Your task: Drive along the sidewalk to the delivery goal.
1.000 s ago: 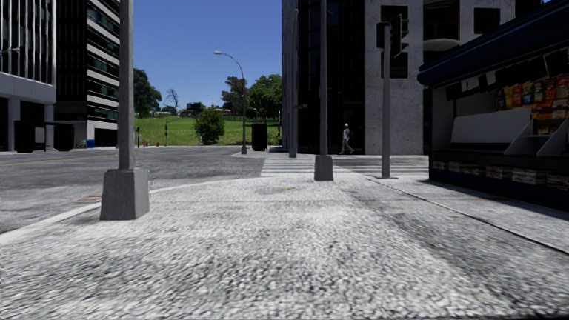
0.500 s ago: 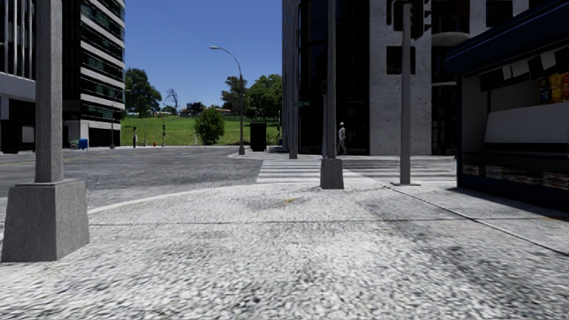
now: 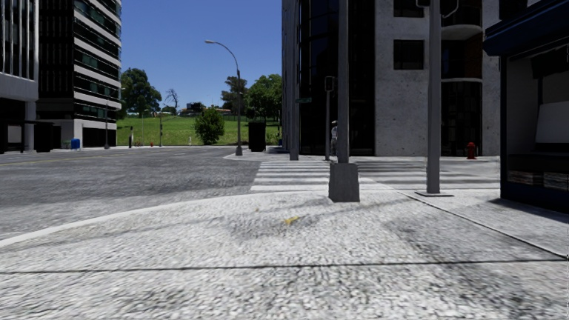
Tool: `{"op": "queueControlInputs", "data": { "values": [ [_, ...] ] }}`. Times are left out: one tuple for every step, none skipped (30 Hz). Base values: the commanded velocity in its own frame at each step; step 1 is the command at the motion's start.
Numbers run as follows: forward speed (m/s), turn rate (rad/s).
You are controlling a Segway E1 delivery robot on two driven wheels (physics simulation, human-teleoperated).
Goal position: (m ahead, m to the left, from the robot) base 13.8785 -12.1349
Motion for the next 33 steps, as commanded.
{"op": "queueControlInputs", "data": {
  "values": [
    [2.0, 0.0],
    [2.0, 0.0],
    [2.0, 0.0],
    [2.0, 0.0],
    [2.0, 0.0],
    [2.0, 0.0],
    [2.0, 0.0],
    [2.0, 0.0],
    [2.0, 0.0],
    [2.0, 0.0],
    [2.0, 0.0],
    [2.0, 0.0],
    [2.0, 0.0],
    [2.0, 0.0],
    [2.0, 0.0],
    [2.0, 0.0],
    [2.0, 0.0],
    [2.0, 0.0],
    [2.0, 0.0],
    [2.0, 0.0],
    [2.0, 0.0],
    [2.0, 0.0],
    [2.0, 0.0],
    [2.0, 0.0],
    [2.0, 0.0],
    [2.0, 0.0],
    [2.0, 0.0],
    [2.0, 0.0],
    [2.0, 0.0],
    [2.0, 0.0],
    [2.0, 0.0],
    [2.0, 0.0],
    [2.0, 0.0]
  ]
}}
